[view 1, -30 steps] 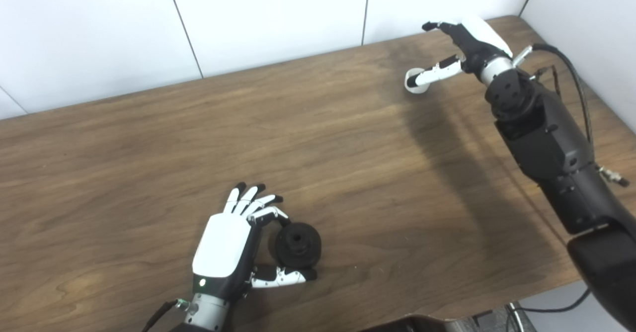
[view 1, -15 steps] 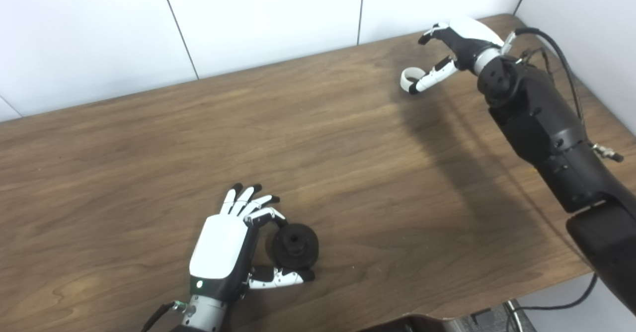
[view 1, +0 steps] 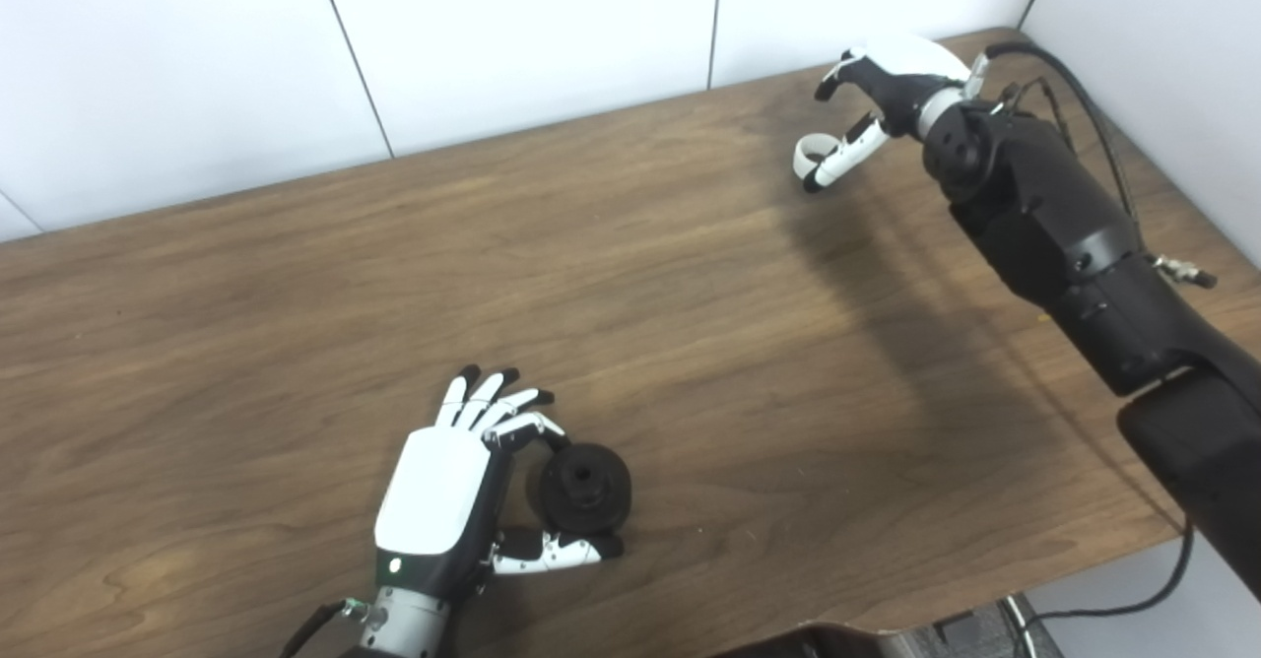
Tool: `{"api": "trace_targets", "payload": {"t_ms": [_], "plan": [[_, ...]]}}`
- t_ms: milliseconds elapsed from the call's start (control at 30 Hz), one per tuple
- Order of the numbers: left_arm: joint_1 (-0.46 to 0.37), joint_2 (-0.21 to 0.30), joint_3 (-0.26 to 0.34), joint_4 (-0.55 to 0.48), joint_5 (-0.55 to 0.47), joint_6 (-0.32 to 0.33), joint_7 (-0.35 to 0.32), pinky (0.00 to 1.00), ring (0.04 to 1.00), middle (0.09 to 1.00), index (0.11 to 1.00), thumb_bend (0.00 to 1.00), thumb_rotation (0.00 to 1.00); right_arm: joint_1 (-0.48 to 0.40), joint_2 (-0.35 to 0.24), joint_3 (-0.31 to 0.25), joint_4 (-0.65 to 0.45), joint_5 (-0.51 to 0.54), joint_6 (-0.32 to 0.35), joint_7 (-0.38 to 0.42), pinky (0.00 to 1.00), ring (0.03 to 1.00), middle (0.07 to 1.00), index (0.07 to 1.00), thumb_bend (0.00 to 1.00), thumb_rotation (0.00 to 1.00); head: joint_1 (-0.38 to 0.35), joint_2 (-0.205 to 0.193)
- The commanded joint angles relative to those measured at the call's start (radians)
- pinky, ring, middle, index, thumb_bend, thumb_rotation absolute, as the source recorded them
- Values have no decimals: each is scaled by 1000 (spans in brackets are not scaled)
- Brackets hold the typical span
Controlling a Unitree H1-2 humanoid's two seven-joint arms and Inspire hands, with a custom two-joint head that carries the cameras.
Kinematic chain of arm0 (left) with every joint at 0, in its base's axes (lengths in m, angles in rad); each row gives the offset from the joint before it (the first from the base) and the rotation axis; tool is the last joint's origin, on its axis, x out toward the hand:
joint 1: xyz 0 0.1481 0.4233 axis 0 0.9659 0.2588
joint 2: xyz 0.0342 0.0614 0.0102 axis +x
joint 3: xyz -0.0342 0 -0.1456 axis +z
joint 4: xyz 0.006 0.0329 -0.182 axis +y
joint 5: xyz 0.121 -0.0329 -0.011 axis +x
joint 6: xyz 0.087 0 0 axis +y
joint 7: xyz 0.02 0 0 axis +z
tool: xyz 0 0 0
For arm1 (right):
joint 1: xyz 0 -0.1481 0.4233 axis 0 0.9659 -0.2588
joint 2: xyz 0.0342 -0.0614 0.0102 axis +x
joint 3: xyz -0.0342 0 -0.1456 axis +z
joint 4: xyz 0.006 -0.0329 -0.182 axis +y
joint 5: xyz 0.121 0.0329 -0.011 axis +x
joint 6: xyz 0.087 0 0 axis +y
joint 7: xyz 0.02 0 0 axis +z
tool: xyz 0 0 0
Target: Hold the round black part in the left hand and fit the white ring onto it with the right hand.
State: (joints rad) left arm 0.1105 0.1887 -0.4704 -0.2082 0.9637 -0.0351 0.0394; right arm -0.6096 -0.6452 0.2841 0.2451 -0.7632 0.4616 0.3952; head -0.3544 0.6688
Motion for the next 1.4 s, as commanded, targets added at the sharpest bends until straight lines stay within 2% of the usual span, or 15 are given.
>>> {"api": "trace_targets", "payload": {"t_ms": [0,567,1367], "plan": [[27,28,5,11,28,19,-32,1000,924,803,484,524,55,-59,-21,-4,-17,-26,2,-10,1000,1000,976,762,900,310,0,3],[33,24,7,-10,31,25,-50,1000,924,804,484,524,54,-62,-28,19,20,-21,-32,-21,1000,1000,959,710,877,293,6,10],[36,21,6,-24,32,33,-62,1000,922,802,484,524,55,-58,-40,22,15,-32,-62,-21,1000,1000,930,691,852,273,8,24]]}}
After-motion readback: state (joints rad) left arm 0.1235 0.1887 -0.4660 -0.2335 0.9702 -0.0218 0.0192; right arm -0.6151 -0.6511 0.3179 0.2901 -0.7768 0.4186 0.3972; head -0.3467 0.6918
